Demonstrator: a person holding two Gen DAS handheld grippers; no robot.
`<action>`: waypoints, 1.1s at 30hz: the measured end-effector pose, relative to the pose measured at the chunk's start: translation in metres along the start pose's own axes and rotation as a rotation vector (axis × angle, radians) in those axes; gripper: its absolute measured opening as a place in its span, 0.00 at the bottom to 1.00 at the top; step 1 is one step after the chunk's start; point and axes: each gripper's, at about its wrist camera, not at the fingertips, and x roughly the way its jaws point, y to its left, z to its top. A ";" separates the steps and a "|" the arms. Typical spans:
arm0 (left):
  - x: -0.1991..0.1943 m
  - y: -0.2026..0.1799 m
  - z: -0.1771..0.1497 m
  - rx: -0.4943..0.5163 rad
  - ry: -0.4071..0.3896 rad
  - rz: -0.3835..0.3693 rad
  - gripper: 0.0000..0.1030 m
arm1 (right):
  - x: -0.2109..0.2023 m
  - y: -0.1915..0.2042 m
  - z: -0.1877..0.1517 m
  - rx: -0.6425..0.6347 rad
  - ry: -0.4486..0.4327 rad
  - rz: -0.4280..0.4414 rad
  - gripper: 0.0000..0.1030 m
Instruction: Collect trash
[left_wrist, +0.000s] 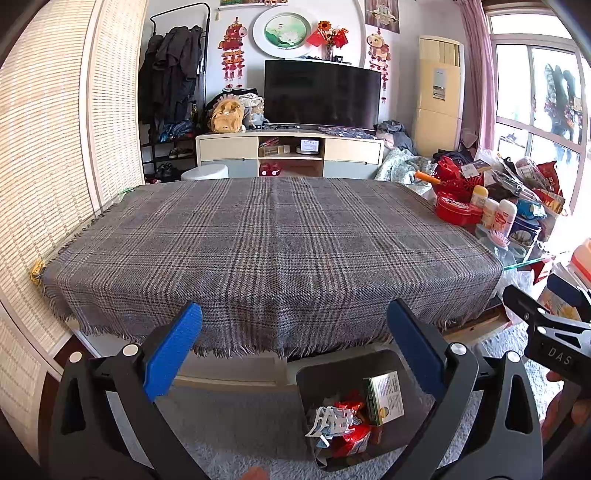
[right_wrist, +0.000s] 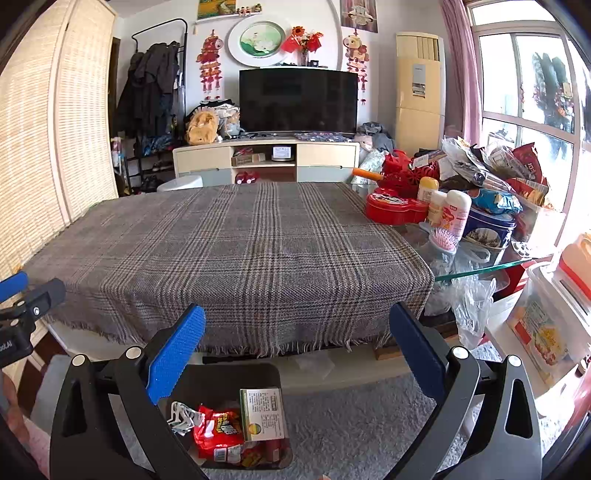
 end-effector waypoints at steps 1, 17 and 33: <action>-0.001 -0.001 0.000 0.003 -0.002 0.006 0.92 | -0.001 0.000 0.000 0.002 -0.002 -0.001 0.97; -0.016 0.003 0.002 -0.014 -0.064 0.018 0.92 | -0.010 -0.005 0.001 0.022 -0.041 -0.008 0.97; -0.022 -0.003 0.002 0.010 -0.094 0.032 0.92 | -0.014 -0.004 0.002 0.020 -0.060 -0.005 0.97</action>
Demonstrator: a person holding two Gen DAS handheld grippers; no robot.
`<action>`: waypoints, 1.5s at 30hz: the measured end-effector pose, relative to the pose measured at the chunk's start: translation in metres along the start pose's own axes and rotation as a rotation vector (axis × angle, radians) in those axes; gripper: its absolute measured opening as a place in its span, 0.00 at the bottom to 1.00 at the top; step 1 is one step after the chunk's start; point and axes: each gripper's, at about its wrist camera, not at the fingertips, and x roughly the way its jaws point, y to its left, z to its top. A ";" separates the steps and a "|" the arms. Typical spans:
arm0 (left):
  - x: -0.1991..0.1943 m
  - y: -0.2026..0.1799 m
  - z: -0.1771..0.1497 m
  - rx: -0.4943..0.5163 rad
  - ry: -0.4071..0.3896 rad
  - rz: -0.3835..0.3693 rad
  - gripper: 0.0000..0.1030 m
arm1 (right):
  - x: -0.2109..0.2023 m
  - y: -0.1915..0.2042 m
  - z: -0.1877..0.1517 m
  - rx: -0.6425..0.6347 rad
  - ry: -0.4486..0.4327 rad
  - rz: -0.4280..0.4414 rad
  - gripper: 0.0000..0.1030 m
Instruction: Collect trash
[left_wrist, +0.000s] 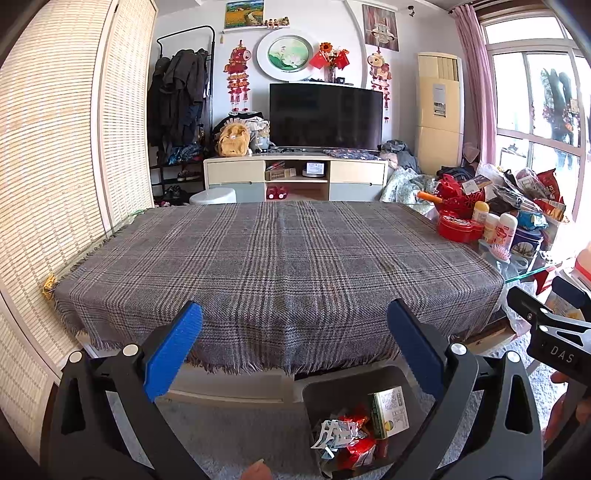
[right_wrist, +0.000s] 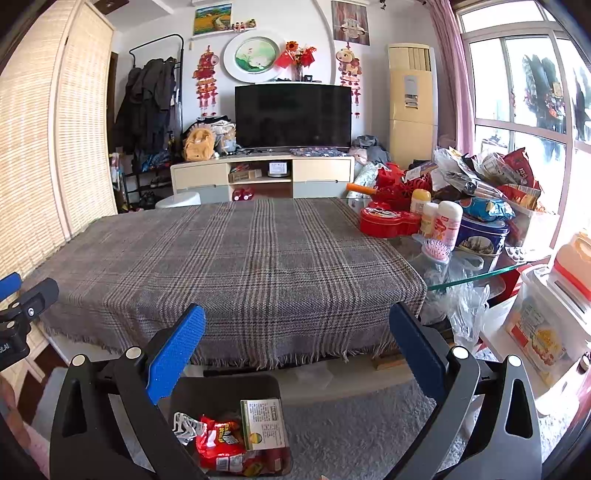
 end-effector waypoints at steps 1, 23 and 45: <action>0.000 0.000 0.000 0.000 0.002 0.000 0.92 | 0.000 0.000 0.000 0.000 0.001 0.000 0.97; 0.002 0.000 -0.001 -0.010 0.007 -0.004 0.92 | 0.000 0.002 -0.001 0.002 0.000 -0.001 0.97; 0.002 -0.006 -0.003 -0.021 0.016 -0.004 0.92 | 0.003 0.000 -0.004 0.022 0.015 0.003 0.97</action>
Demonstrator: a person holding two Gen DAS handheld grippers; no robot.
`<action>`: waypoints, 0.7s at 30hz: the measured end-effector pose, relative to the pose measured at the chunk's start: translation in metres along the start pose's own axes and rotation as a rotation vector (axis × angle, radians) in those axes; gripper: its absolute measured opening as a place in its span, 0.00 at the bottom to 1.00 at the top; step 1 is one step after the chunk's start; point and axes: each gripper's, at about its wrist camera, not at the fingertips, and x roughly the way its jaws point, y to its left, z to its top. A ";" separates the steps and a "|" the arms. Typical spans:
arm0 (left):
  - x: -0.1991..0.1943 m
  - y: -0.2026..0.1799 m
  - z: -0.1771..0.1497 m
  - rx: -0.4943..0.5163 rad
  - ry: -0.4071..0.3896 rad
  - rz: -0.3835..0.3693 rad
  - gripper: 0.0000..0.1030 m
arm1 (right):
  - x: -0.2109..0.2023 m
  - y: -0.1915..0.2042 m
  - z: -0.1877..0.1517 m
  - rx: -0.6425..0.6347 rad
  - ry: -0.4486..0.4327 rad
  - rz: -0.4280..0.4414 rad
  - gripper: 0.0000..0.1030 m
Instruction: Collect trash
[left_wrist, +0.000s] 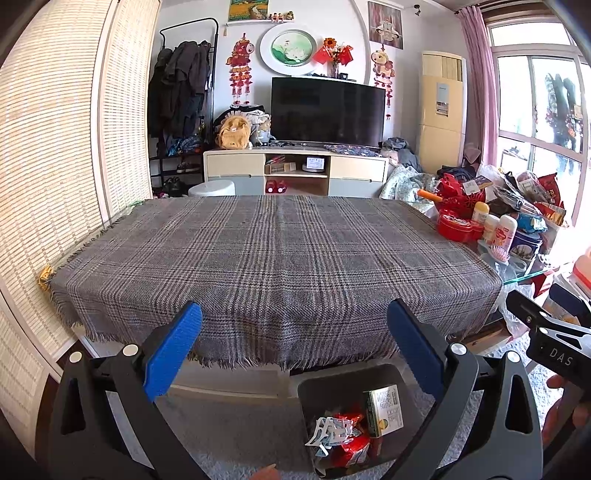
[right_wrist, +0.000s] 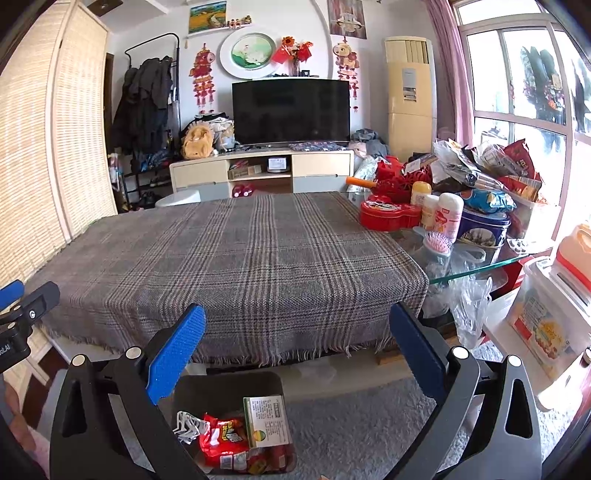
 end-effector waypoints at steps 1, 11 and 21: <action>0.000 0.000 0.000 0.000 -0.001 0.002 0.92 | 0.000 0.000 0.000 0.000 -0.002 -0.001 0.97; -0.001 -0.004 -0.001 -0.004 0.004 0.007 0.92 | -0.003 0.003 0.000 0.004 -0.005 -0.002 0.97; 0.000 -0.007 -0.001 -0.011 0.011 0.011 0.92 | -0.003 0.003 0.000 0.006 -0.001 -0.002 0.97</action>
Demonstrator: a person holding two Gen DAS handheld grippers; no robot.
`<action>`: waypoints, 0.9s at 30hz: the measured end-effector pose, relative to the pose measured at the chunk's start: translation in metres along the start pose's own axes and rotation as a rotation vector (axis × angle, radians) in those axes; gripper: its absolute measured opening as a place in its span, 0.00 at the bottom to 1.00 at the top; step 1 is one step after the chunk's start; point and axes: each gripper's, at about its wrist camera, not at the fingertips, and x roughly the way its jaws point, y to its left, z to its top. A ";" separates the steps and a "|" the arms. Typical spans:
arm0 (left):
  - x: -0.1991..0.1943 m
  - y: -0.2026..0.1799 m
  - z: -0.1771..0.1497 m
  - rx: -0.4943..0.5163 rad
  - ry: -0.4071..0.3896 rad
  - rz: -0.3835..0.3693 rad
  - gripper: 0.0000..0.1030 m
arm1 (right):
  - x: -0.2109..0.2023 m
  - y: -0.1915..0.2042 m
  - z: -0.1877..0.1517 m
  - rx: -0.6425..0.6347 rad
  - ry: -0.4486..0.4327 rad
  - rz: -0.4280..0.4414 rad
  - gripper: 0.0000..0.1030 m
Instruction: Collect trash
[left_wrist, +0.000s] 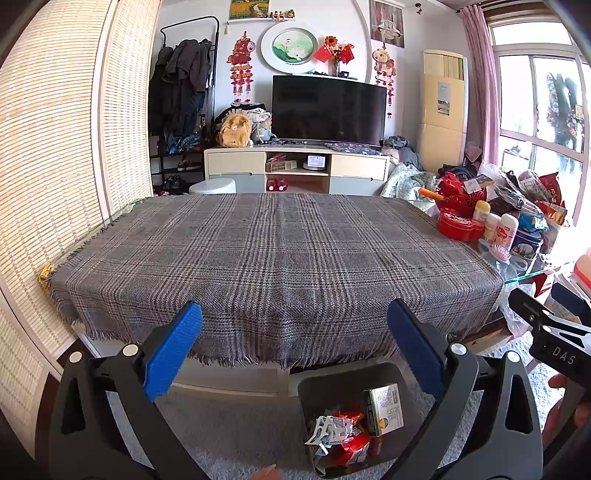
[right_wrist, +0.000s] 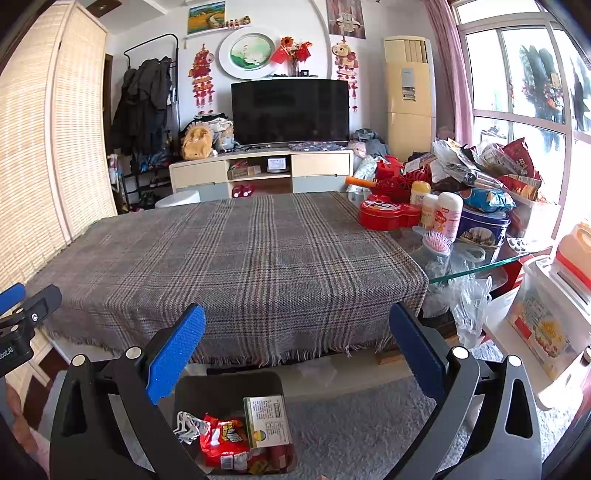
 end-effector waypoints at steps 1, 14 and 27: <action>0.000 0.000 0.000 -0.002 0.000 0.001 0.92 | 0.000 0.000 0.000 -0.001 0.000 0.000 0.97; 0.000 0.001 -0.001 -0.013 0.001 0.005 0.92 | 0.000 -0.001 0.001 0.002 0.000 -0.001 0.97; -0.001 0.001 -0.001 -0.016 0.001 0.005 0.92 | -0.001 -0.002 0.001 0.003 -0.001 -0.002 0.97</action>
